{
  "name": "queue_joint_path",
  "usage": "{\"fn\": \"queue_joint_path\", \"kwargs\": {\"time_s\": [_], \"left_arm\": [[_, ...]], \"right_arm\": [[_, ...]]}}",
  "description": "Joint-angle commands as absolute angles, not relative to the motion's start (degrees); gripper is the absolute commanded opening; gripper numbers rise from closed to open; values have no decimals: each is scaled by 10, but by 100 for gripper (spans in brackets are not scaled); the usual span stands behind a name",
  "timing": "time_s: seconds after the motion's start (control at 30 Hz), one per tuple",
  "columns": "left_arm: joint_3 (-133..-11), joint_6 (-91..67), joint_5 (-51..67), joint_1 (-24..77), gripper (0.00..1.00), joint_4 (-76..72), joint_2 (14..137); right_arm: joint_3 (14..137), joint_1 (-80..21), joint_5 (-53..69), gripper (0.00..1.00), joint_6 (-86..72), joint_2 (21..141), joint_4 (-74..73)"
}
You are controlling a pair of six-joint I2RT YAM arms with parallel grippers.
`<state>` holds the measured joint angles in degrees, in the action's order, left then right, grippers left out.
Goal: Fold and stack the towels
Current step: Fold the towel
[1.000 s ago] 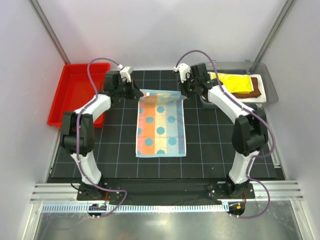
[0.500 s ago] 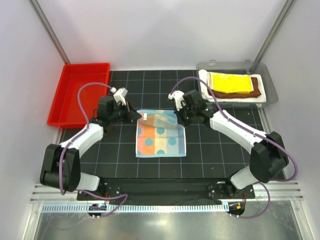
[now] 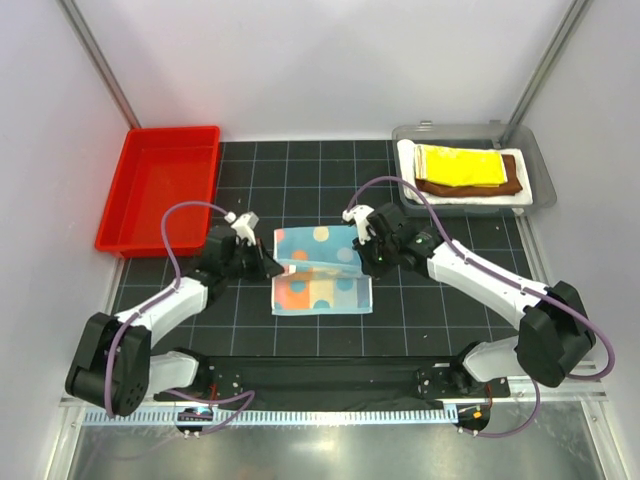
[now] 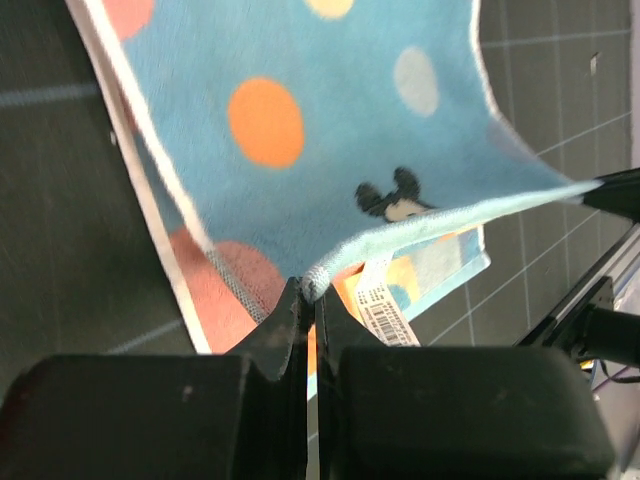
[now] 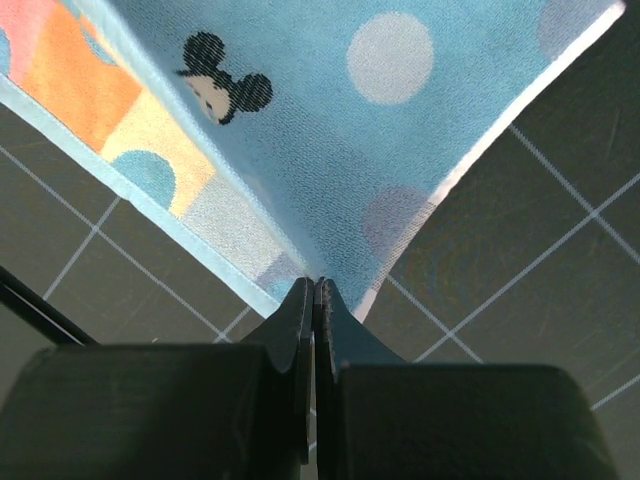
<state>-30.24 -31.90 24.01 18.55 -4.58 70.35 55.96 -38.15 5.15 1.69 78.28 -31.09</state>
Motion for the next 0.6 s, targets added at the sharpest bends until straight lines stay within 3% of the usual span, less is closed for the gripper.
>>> {"fn": "queue_joint_path", "kwargs": {"time_s": [0.0,0.03,0.17,0.23,0.43,0.57], "left_arm": [[-281,-337,218,197,3,-51,680],[-273,-339,217,197,8,-51,674],[-246,-355,210,207,11,-57,653],[-235,-356,201,209,20,-49,644],[-229,-379,167,214,40,9,582],[-250,-390,101,214,46,107,513]], "right_arm": [[551,-388,57,1,-14,766,-315],[548,-388,63,1,-18,766,-313],[534,-394,84,1,-51,793,-315],[522,-399,96,2,-70,793,-315],[517,-402,137,23,-106,791,-361],[502,-401,163,26,-128,762,-369]]}}
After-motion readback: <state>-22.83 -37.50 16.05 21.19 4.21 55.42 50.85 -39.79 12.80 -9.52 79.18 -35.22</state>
